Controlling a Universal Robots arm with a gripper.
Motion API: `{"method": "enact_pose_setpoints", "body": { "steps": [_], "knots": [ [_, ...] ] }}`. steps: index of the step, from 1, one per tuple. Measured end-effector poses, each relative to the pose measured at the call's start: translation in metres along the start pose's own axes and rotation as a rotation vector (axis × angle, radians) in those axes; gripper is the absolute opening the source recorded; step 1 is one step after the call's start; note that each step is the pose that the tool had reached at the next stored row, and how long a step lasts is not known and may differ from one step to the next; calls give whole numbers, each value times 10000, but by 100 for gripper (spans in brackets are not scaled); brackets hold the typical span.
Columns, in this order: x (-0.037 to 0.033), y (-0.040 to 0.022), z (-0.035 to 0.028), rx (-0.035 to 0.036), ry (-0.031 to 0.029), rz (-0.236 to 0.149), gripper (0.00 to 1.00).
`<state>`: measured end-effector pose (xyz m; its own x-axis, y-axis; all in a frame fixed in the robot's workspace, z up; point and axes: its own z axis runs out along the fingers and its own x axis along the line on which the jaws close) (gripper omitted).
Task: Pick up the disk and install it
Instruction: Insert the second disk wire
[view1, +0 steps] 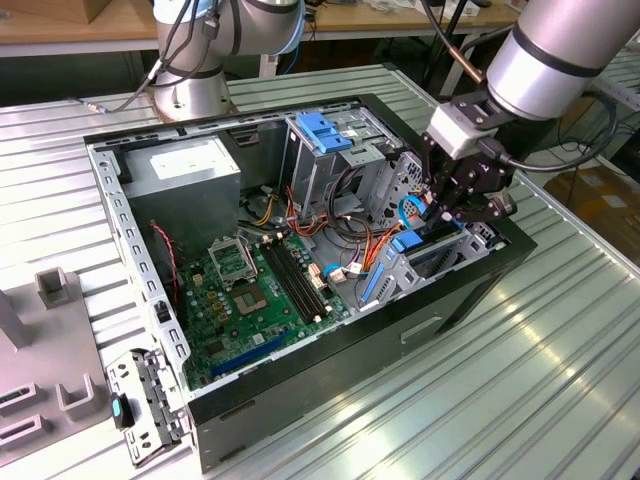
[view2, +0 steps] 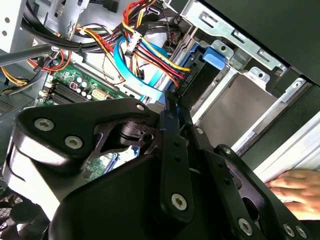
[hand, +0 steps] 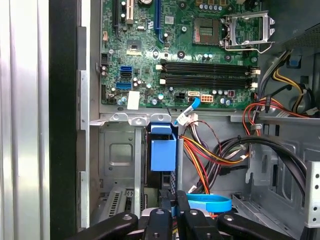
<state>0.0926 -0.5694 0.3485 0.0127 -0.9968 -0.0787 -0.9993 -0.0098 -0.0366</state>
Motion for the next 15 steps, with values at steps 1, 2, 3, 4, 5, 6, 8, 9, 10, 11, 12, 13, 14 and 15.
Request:
{"method": "enact_pose_setpoints", "body": {
  "steps": [1, 2, 3, 4, 5, 6, 8, 9, 10, 11, 12, 13, 14, 15],
  "knots": [
    [0, 0, 4, 1, 0, 0, 16],
    [1, 0, 6, 1, 0, 0, 16],
    [1, 0, 11, 1, -1, 0, 16],
    [1, 1, 14, 1, 0, 0, 16],
    [1, 1, 15, 1, 1, 0, 16],
    [1, 1, 16, 1, -2, 0, 16],
    [1, 0, 17, 14, -2, -1, 16],
    [1, 1, 18, 31, -4, -2, 16],
    [0, 1, 17, 50, -2, -4, 16],
    [0, 1, 16, 60, -1, -4, 16],
    [0, 1, 17, 62, -2, -5, 16],
    [0, 1, 18, 63, -1, -5, 16],
    [0, 1, 21, 63, -1, -5, 16],
    [1, 1, 28, 63, -1, -5, 16]
  ]
}}
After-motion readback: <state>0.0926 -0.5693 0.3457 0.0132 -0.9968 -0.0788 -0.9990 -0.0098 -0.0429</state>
